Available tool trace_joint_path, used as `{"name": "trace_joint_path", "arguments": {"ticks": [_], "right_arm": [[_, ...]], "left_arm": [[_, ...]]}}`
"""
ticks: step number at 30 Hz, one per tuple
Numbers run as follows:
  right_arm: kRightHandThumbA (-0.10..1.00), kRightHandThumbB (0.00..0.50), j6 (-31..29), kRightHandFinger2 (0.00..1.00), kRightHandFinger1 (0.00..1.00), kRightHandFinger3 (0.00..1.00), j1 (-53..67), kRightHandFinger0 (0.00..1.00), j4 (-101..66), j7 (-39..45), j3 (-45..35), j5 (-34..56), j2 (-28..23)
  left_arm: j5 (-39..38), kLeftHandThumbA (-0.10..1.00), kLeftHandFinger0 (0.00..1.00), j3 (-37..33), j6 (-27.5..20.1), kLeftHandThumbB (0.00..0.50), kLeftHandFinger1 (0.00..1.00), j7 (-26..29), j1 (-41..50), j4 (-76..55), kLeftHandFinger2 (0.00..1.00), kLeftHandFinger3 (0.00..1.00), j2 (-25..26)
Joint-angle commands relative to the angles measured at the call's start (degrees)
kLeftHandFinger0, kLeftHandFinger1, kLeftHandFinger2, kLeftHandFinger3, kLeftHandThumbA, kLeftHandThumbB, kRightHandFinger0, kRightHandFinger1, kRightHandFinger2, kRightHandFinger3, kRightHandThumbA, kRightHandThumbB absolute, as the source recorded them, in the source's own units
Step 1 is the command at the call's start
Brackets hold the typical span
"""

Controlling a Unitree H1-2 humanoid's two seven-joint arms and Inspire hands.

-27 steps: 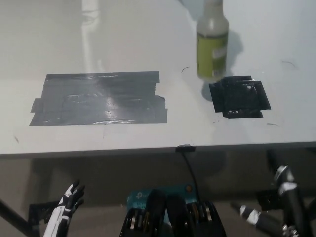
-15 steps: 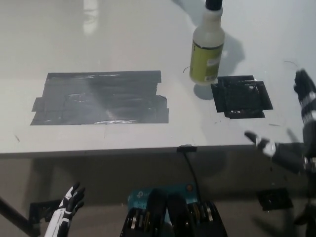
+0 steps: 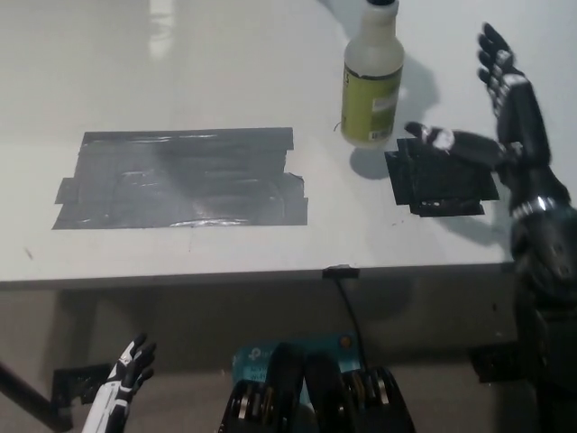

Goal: A person hands a spray bottle to the robot which it grabs with its right hand and places on the black spot infront of it on the table

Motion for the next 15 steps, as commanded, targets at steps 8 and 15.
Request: {"name": "trace_joint_path", "arguments": {"ticks": [8,15], "right_arm": [[1.0,0.474,2.8,1.0,1.0,1.0,-12.2,1.0,9.9,0.4,1.5,1.0,2.0],[1.0,0.488,3.4,1.0,1.0,1.0,-15.5,1.0,14.2,1.4,2.0,2.4,3.1]], "left_arm": [[0.1,1.0,1.0,-0.5,-1.6,0.294,1.0,-1.1,-0.3,-2.9,1.0,1.0,0.7],[0.1,1.0,1.0,-0.3,-0.9,0.319,1.0,-1.0,-0.4,-3.4,1.0,1.0,0.5]]}}
